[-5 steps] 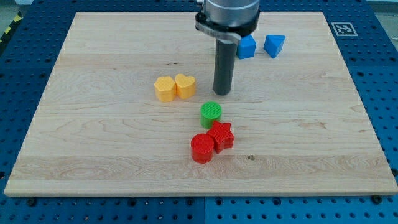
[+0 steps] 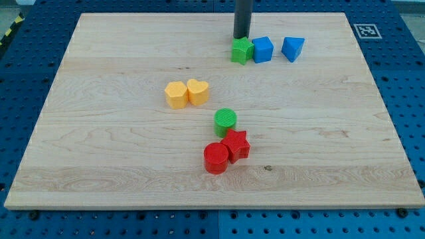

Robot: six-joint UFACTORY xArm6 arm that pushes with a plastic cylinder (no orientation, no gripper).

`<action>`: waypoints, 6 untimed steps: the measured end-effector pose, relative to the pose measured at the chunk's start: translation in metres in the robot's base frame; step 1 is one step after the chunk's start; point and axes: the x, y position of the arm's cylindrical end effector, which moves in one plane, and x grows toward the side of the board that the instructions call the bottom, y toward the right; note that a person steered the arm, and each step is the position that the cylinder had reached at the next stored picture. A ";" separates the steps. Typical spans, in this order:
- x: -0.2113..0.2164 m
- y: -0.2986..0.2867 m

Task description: Separate the green star from the blue cube

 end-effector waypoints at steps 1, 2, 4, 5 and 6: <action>0.021 -0.006; 0.029 -0.016; 0.075 0.031; 0.104 0.055; 0.119 0.057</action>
